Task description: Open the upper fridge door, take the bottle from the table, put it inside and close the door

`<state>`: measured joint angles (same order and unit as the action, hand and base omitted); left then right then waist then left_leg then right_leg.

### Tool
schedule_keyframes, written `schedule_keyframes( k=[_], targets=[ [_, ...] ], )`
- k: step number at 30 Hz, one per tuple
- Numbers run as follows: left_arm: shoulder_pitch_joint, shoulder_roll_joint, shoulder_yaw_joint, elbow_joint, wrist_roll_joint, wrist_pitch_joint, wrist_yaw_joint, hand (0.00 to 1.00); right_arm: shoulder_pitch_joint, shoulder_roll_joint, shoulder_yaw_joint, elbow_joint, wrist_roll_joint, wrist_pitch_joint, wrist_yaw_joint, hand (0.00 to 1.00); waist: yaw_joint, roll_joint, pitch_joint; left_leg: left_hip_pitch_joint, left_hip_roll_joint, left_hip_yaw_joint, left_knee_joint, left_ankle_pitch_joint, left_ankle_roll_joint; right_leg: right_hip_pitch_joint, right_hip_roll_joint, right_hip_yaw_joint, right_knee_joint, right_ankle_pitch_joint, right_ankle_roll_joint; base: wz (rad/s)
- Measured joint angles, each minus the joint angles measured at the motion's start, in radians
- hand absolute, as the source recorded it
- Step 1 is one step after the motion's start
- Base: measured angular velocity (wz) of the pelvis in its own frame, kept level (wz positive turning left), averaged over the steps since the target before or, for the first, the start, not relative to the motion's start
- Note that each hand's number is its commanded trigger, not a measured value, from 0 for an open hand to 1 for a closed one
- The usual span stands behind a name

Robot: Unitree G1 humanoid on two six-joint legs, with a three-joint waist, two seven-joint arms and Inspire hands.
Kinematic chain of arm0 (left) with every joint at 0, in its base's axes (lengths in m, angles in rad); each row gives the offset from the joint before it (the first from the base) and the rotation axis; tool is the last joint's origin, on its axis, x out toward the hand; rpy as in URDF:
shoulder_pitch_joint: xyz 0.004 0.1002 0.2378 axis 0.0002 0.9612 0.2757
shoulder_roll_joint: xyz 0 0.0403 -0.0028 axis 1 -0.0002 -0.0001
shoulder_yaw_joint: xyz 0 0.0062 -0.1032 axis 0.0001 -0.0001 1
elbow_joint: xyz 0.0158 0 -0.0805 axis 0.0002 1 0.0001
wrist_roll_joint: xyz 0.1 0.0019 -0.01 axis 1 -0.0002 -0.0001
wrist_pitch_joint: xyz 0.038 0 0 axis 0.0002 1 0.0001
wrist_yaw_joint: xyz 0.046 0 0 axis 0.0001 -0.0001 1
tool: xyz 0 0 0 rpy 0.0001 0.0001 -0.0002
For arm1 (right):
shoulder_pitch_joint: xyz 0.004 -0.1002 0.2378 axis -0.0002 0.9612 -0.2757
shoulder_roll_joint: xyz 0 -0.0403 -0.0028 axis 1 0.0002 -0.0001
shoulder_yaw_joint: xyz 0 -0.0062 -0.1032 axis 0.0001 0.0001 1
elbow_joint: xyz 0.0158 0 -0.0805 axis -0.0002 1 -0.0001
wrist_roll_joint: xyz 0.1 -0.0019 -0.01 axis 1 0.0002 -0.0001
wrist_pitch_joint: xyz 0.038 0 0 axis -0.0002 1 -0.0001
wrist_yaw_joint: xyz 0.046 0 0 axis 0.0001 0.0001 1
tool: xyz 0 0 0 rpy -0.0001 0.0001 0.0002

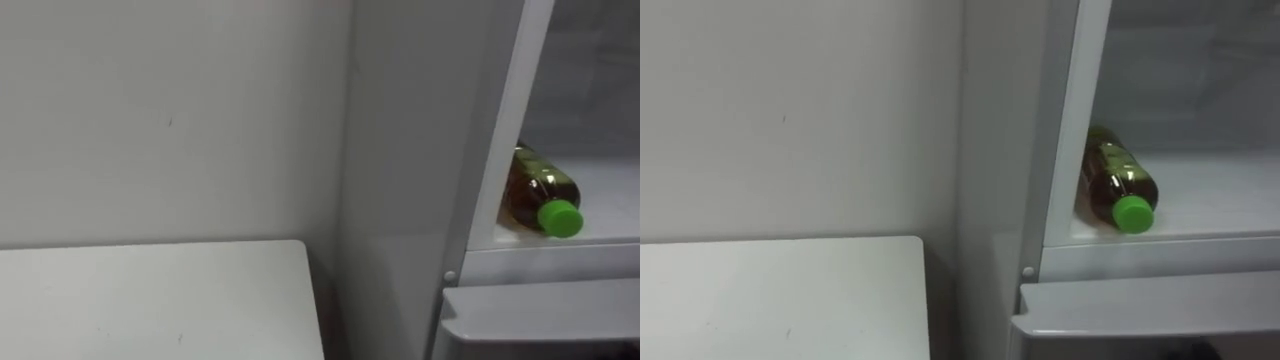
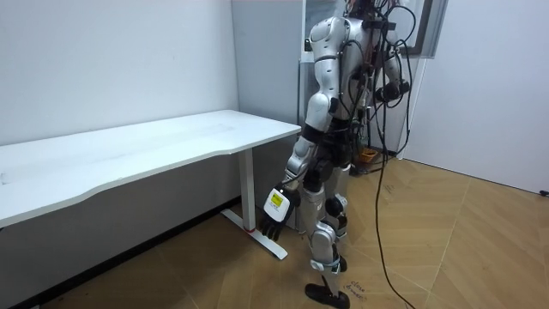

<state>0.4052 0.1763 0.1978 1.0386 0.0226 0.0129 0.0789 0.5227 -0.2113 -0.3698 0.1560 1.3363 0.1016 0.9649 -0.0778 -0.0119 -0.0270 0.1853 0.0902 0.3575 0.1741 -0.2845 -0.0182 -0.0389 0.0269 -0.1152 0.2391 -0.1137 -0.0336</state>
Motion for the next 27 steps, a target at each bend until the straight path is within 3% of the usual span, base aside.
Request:
schedule_keyframes(
  k=[8,11,14,18,23,27],
  targets=[
    [0.003,0.000,0.038,-0.008,-0.109,-0.001,0.028,0.00,0.001,0.026,-0.074,0.107,0.084,0.001,-0.156,0.00,-0.036,-0.015,-0.0004,0.002,0.001,-0.003,-0.008,0.000,-0.001,0.005,0.004,0.003,-0.001,-0.001,0.001,0.00],
    [0.004,0.000,0.039,-0.022,-0.133,-0.013,0.040,0.00,-0.007,0.051,-0.135,0.126,0.132,-0.002,-0.262,0.00,-0.038,-0.027,0.0024,0.007,0.001,-0.001,-0.009,0.000,-0.001,0.004,0.006,0.007,-0.002,-0.002,0.002,0.00],
    [0.004,0.001,0.042,-0.019,-0.129,-0.015,0.055,0.00,-0.049,0.053,-0.191,0.154,0.151,-0.008,-0.382,0.00,-0.068,-0.035,0.0063,0.005,0.000,0.000,-0.012,-0.001,-0.001,0.001,0.005,0.010,-0.002,-0.003,0.002,0.00],
    [0.004,0.002,0.069,-0.019,-0.129,-0.022,0.067,0.00,-0.085,0.053,-0.271,0.183,0.151,-0.060,-0.561,0.00,-0.089,-0.037,0.0092,-0.001,0.001,0.000,-0.013,-0.001,-0.002,-0.004,0.008,0.015,-0.002,-0.003,0.002,0.00],
    [0.004,0.001,0.079,-0.035,-0.129,-0.023,0.070,0.00,-0.128,0.052,-0.326,0.188,0.144,-0.116,-0.798,0.00,-0.103,-0.035,0.0206,-0.005,0.000,0.009,-0.014,-0.001,-0.002,-0.012,0.009,0.021,0.003,-0.003,0.002,-0.04],
    [0.007,0.001,0.098,-0.046,-0.125,-0.030,0.073,0.00,-0.165,0.047,-0.365,0.165,0.066,-0.156,-1.011,0.00,-0.119,-0.040,0.0211,-0.018,-0.001,-0.004,-0.010,-0.001,-0.002,-0.011,0.008,0.010,0.000,-0.004,0.002,0.07]
  ],
)
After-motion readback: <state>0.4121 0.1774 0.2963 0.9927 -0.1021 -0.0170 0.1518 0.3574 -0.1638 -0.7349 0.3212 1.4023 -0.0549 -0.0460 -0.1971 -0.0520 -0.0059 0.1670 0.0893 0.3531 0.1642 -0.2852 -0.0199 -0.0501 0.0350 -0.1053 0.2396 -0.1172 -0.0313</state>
